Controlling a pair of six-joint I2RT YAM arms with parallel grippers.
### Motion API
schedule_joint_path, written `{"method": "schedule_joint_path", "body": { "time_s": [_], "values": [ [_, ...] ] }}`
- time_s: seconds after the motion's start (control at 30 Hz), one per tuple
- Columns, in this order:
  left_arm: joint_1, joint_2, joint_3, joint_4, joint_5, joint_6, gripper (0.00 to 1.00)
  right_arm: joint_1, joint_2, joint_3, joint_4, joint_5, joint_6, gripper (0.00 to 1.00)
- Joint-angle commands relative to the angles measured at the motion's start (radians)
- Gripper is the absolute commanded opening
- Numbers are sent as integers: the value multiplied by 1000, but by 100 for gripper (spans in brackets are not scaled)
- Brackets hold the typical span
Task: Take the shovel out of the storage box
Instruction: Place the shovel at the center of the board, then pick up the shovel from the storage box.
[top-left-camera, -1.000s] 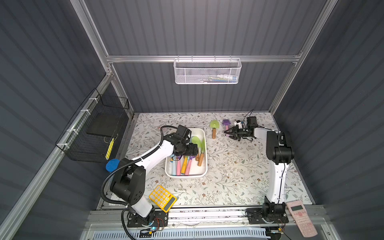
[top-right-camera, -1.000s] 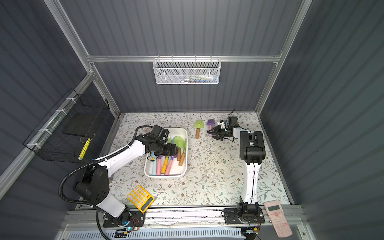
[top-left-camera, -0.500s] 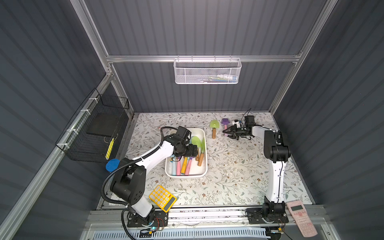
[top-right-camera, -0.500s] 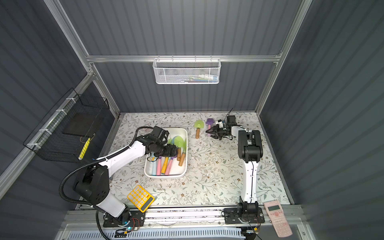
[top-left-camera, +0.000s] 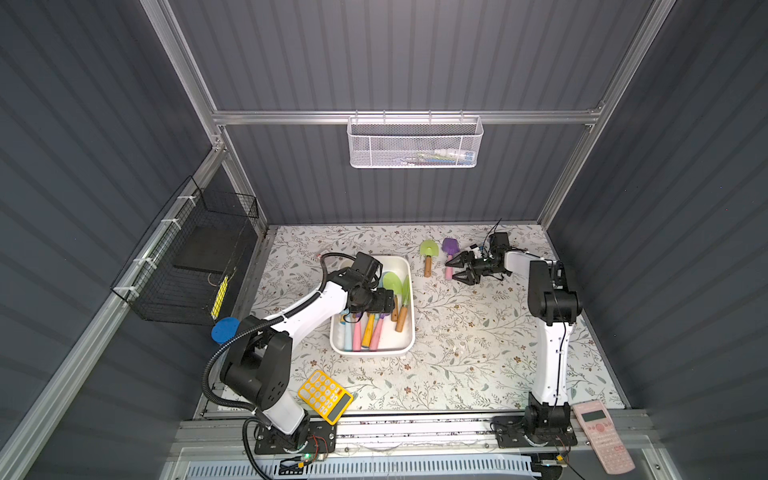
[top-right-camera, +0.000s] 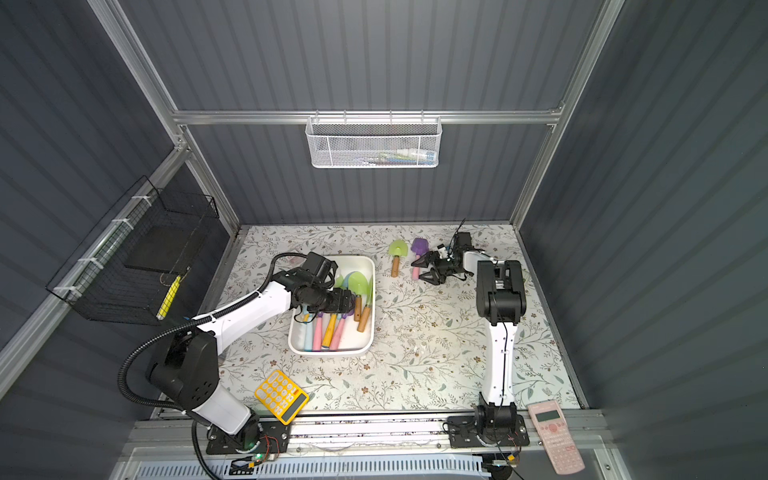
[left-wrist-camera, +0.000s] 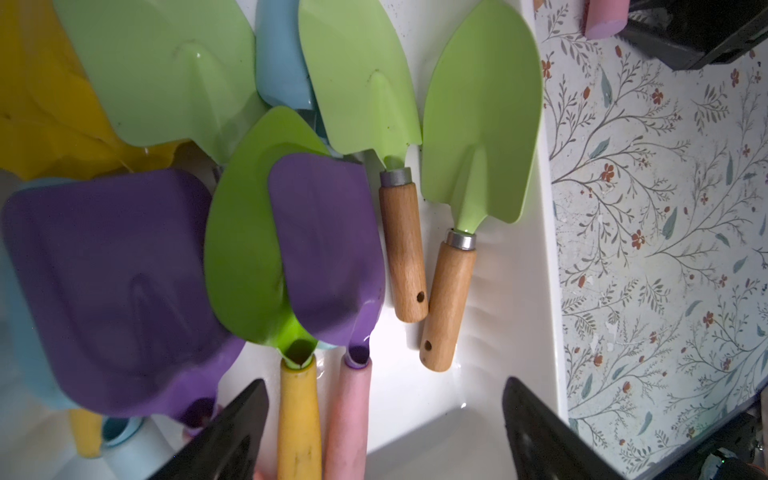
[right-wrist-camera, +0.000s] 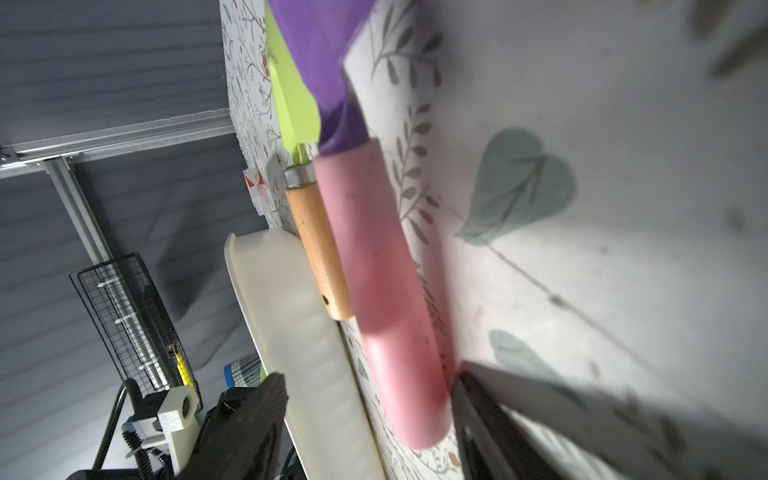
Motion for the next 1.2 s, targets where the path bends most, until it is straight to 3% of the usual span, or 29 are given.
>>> {"method": "schedule_joint_path", "body": {
  "time_s": [0.0,0.27,0.4,0.77,1.17],
  "values": [
    [-4,6,21,-33,-12,1,88,-5,-55,-39,-124,136,-45,71],
    [-78,45,77,-88,-94,12,78,-3,-298,-218,-176,430,-64,74],
    [-116,96,97,-55,-67,-2,68,8,-448,-340,-152,503,-59,72],
    [-121,220,142,2,-47,-17,45,69,-725,-475,-180,546,-77,70],
    [-130,293,202,23,-15,-19,39,93,-798,-543,-145,526,-50,69]
  ]
}}
